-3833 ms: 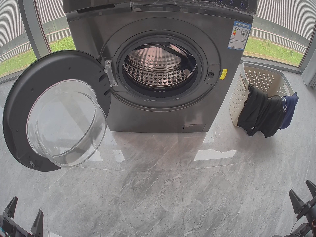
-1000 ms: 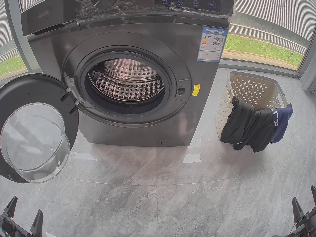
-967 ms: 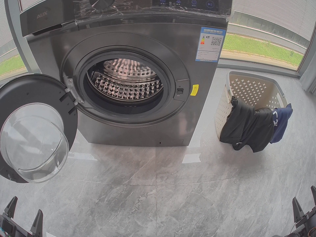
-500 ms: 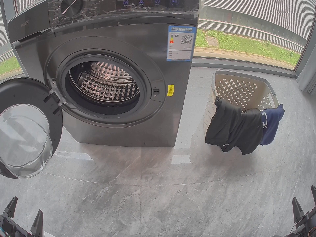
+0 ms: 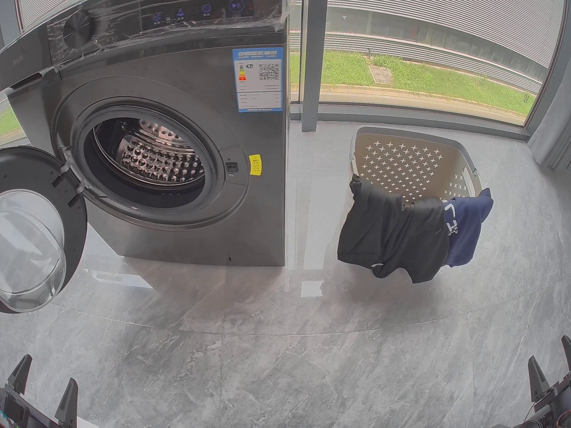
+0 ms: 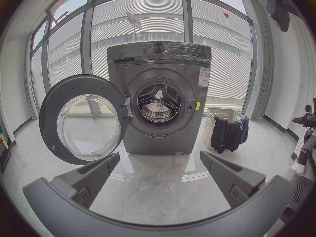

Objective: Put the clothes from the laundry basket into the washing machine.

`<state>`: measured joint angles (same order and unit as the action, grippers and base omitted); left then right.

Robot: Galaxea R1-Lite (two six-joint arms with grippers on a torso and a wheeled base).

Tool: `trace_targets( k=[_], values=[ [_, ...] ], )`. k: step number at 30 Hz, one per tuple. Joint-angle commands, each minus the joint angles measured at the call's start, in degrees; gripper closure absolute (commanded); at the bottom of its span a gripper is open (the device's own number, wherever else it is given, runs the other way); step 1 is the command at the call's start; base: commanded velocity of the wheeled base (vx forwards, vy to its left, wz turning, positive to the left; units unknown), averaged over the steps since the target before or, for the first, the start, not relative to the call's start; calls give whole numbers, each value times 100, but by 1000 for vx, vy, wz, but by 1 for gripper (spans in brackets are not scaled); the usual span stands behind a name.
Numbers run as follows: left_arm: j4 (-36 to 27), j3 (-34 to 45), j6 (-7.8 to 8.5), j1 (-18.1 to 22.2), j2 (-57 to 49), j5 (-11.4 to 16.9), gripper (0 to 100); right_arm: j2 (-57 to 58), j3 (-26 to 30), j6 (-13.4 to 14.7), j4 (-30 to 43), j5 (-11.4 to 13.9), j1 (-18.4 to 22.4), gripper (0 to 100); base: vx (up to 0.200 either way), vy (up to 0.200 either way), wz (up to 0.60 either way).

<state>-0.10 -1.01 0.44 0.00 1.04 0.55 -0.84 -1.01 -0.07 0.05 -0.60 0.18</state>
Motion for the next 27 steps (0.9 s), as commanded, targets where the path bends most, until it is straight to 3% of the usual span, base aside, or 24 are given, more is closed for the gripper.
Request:
trace_targets(
  k=[1,11,17,27],
  values=[
    [1,101,0,0,-95,7,0,84,92,-1,-5,-2,-1,0,0,-200,0],
    [1,92,0,-9,-95,7,0,84,92,-1,-5,-2,-1,0,0,-200,0],
    [1,92,-9,-9,-95,7,0,84,92,-1,-5,-2,-1,0,0,0,0],
    [1,92,-9,-9,-95,7,0,84,92,-1,-5,-2,-1,0,180,0,0]
  ],
)
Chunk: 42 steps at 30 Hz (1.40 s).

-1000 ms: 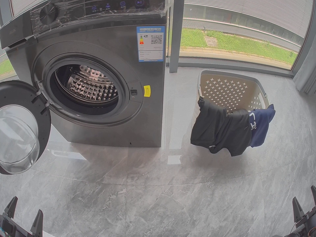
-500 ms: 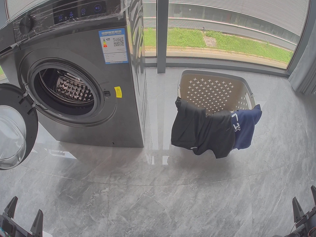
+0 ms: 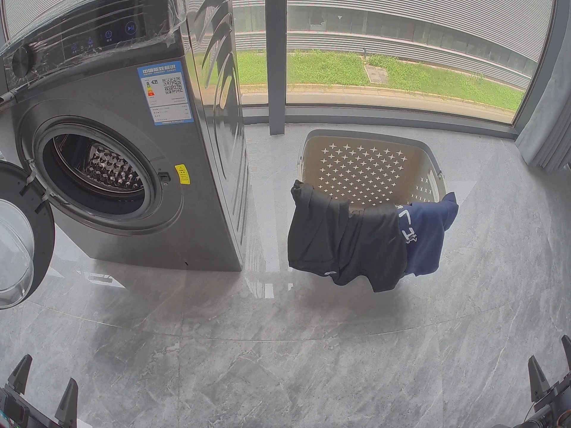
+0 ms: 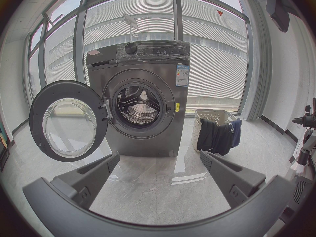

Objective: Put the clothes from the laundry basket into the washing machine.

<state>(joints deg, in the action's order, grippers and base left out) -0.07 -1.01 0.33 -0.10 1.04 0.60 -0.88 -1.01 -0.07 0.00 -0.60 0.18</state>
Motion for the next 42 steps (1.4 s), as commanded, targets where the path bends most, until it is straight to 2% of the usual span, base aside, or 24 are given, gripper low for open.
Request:
trace_targets(
  k=[1,8,35,42],
  values=[
    [-1,92,2,1,-95,-7,0,88,92,-1,0,-2,-1,0,0,0,0],
    [-1,92,11,10,-95,-7,0,88,92,-1,0,-2,-1,0,0,0,0],
    [-1,92,20,10,-95,-7,0,88,92,-1,0,-2,-1,0,0,-200,0],
    [-1,92,20,10,-95,-7,0,88,92,-10,9,7,-1,0,0,0,0]
  ],
)
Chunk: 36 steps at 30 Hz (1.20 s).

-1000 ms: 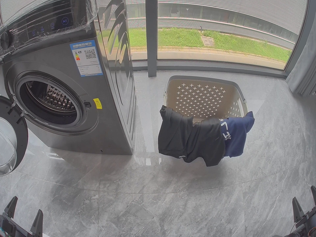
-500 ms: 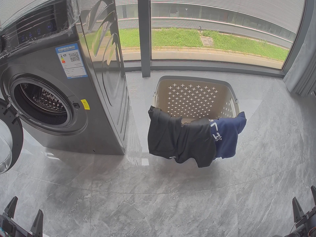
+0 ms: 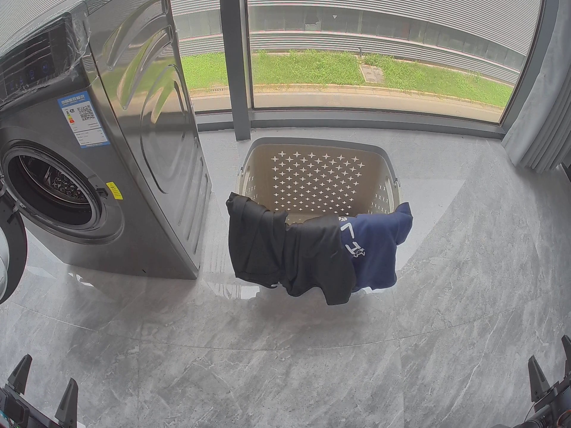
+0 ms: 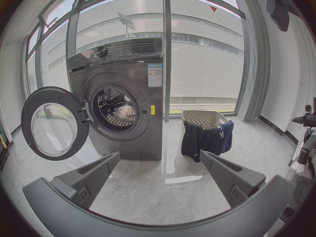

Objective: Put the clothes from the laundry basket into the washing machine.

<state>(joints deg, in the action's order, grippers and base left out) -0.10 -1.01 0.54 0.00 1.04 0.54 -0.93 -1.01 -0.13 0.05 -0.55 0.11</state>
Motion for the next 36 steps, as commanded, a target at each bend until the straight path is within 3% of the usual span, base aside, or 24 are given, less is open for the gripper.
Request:
trace_targets(
  k=[1,5,17,24,28,36],
  values=[
    [1,92,-10,0,-95,8,0,84,92,-4,4,2,7,0,0,0,0],
    [1,101,-10,0,-95,8,0,84,92,-4,4,2,7,0,0,0,0],
    [1,92,-10,-9,-95,8,0,84,92,5,4,2,15,0,200,0,0],
    [1,92,-10,0,-95,8,0,93,92,31,-22,-7,15,0,0,0,0],
    [1,92,-18,-9,-95,8,0,57,-479,13,-356,-7,-2,0,0,0,0],
    [1,92,-10,-9,-95,8,0,-153,-716,13,382,169,-11,0,0,-100,0]
  ],
)
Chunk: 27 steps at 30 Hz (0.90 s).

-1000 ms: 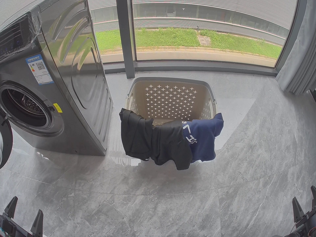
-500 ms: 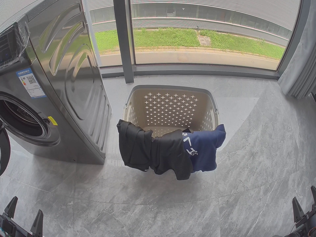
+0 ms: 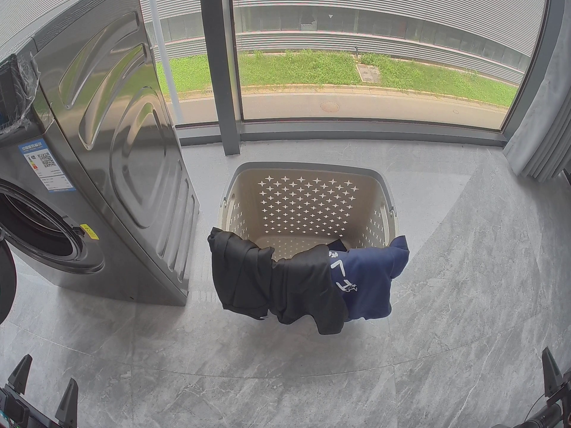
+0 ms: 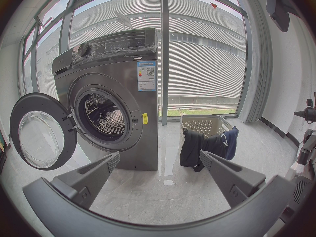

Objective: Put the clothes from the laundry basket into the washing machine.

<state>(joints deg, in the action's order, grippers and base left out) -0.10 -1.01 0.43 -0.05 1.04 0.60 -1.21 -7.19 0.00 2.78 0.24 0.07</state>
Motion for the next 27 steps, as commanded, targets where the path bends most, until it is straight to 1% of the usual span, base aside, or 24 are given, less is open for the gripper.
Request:
trace_targets(
  k=[1,3,5,7,9,11,14,15,16,17,18,20,21,22,23,24,26,27],
  values=[
    [1,92,1,-4,-95,2,0,-187,-116,0,109,116,-7,0,0,-200,0],
    [1,101,1,5,-95,2,0,-459,-230,0,109,151,-7,0,0,-100,0],
    [1,92,1,5,-95,2,0,-758,-309,0,100,257,-16,0,0,0,0],
    [1,92,1,5,-95,2,0,-1321,-388,0,38,556,-16,0,0,0,0],
    [1,92,1,5,-95,2,0,-2103,-529,18,-5,942,-16,0,0,0,0],
    [1,101,1,5,-95,2,0,-2876,-678,62,-111,1241,-16,0,0,0,0],
    [1,101,1,5,-95,2,0,-2876,-678,62,-111,1241,-16,0,0,0,0],
    [1,101,1,5,-95,2,0,-4792,-845,158,-946,1813,-78,0,0,0,0],
    [1,92,10,5,-95,2,0,-4863,-845,167,-990,1821,-95,0,0,0,0],
    [1,92,1,5,-95,2,0,-5777,-854,264,-1614,1830,-289,0,0,0,0],
    [1,92,1,5,-95,2,0,-6084,-845,316,-1860,1830,-341,0,0,0,0],
    [1,92,10,5,-95,2,0,-7086,-766,606,-2809,1804,-517,0,0,0,0],
    [1,92,10,5,-95,2,0,-7447,-740,747,-3143,1760,-614,0,0,0,0],
    [1,101,10,5,-95,2,0,-7675,-713,826,-3345,1707,-719,0,0,0,0],
    [1,92,1,5,-95,2,0,-7974,-696,932,-3600,1566,-913,0,0,0,0],
    [1,92,1,5,-95,2,0,-8009,-705,949,-3618,1549,-939,0,0,0,0],
    [1,92,1,5,-95,2,0,-8554,-713,1143,-4013,1162,-1334,0,0,0,0],
    [1,92,10,5,-95,2,0,-8642,-713,1169,-4084,1109,-1405,0,0,0,0]
  ],
)
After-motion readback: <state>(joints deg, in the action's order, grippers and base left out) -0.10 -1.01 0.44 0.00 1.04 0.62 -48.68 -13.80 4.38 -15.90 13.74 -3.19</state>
